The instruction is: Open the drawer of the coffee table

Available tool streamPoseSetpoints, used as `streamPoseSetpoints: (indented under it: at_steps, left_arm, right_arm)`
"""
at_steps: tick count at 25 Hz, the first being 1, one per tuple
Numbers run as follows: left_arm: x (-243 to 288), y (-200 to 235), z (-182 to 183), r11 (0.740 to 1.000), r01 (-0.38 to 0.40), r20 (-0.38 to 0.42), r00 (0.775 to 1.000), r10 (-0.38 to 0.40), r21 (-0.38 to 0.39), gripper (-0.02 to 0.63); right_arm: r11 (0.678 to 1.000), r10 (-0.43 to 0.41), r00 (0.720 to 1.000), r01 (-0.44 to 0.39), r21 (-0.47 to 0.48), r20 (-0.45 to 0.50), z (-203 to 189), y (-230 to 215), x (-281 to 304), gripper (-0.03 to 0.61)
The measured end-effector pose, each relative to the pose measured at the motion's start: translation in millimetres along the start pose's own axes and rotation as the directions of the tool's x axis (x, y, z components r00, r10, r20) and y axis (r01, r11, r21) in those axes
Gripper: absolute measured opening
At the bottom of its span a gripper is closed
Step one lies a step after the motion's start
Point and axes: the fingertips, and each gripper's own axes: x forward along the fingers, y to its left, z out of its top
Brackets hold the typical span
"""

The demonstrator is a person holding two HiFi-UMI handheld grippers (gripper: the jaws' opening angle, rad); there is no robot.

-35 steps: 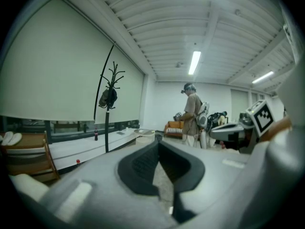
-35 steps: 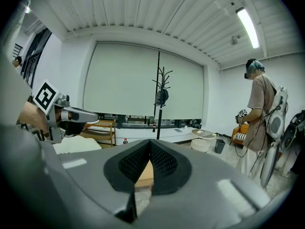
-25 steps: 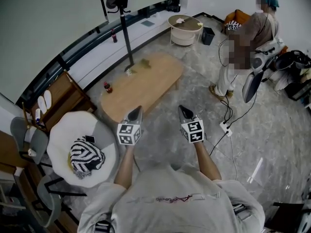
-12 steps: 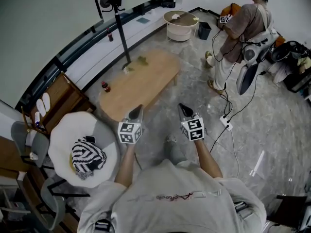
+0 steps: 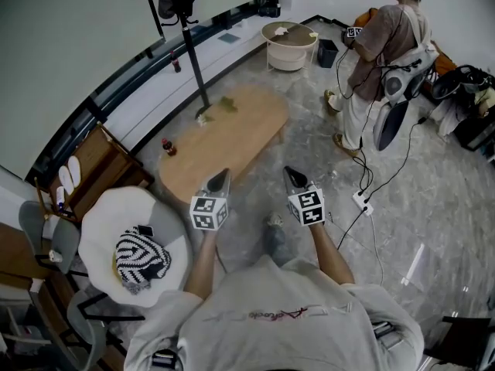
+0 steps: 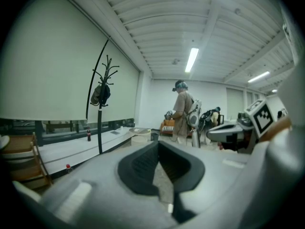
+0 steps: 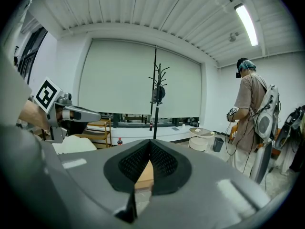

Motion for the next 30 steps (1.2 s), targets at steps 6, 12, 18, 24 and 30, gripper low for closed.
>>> streamPoseSetpoints:
  at_steps: [6,12,18,24,30]
  left_arm:
    - [45,20,13,1.000,-0.001,-0.003,1.000,0.001,0.005,0.000]
    - [103,32,29,1.000,0.002,0.001,1.000,-0.002,0.005,0.000]
    - [163,47,49,1.000,0.003,-0.004,1.000,-0.003,0.011,0.000]
    - [225,62,70,1.000,-0.001,-0.007,1.000,0.001,0.016,0.000]
    - [289,84,87,1.000,-0.016,-0.009,1.000,0.016,0.019,0.000]
  right_arm:
    - [1.000,0.000,1.000,0.000,0.013,-0.027,3,-31,37,0.005]
    - [1.000,0.006,1.000,-0.006,0.007,-0.029,14,-74,75,0.005]
    - [1.000,0.007,1.000,-0.007,0.012,-0.009,28,-121,121,0.005]
    - [1.000,0.015,1.000,-0.014,0.020,-0.010,41,-170,163,0.005]
    - [0.999,0.028,1.000,-0.028,0.018,-0.007,54,-219,216,0.005]
